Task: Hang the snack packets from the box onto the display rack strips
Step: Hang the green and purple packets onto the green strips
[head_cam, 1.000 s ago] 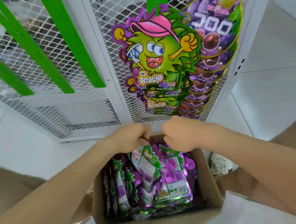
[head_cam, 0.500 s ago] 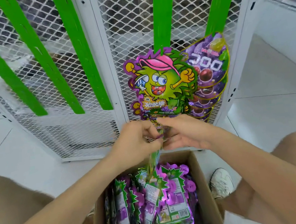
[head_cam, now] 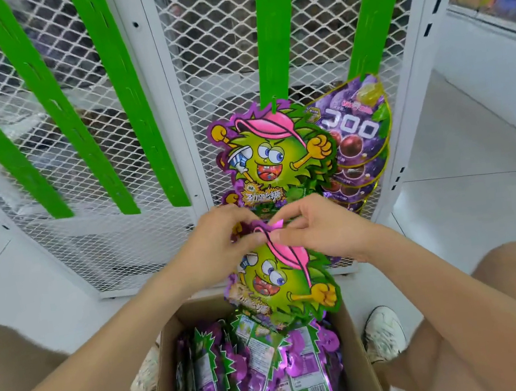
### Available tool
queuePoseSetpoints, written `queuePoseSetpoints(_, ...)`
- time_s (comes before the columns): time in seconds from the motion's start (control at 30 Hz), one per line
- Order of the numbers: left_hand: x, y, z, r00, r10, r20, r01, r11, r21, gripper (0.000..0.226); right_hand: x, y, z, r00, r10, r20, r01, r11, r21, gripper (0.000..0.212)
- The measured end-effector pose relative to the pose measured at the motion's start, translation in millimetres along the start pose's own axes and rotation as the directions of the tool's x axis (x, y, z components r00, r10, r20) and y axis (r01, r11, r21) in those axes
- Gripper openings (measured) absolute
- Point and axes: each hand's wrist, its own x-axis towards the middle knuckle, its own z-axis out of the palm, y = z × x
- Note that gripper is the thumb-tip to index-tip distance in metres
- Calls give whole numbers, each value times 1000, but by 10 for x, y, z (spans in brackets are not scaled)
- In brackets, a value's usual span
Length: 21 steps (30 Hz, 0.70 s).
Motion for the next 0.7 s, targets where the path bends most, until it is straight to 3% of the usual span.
queuePoseSetpoints(0.13,80,4,-154,981,-170,-95,139,951,-275,14,9,-4,-196,979,-61,-194,47,996,-75,9)
queuePoseSetpoints(0.23,150,112,-222,946,-271,-176,180,895,-409,14,1,-82,-277,910,-173,-376,133,982,-132,6)
queuePoseSetpoints(0.33,296,232,-286,929,-240,-281,137,930,-341,15,9,-199,-253,816,-340,-467,200,925,-324,14)
queuePoseSetpoints(0.4,412,349,-386,901,-173,-397,125,982,-144,9,21,-357,-243,736,-418,-532,223,893,-391,16)
queuePoseSetpoints(0.47,526,517,-538,887,-97,-451,100,995,-17,38,32,-572,-296,652,-473,-593,229,868,-440,17)
queuePoseSetpoints(0.53,649,708,-709,891,-54,-451,24,997,-72,61,87,-767,-402,586,-508,-631,210,847,-488,17)
queuePoseSetpoints(0.63,854,854,-862,898,-53,-436,-66,965,-253,73,181,-999,-595,511,-547,-663,211,827,-521,20)
queuePoseSetpoints(0.7,983,900,-953,906,-91,-414,-57,942,-332,70,250,-1089,-717,501,-544,-672,248,835,-491,23)
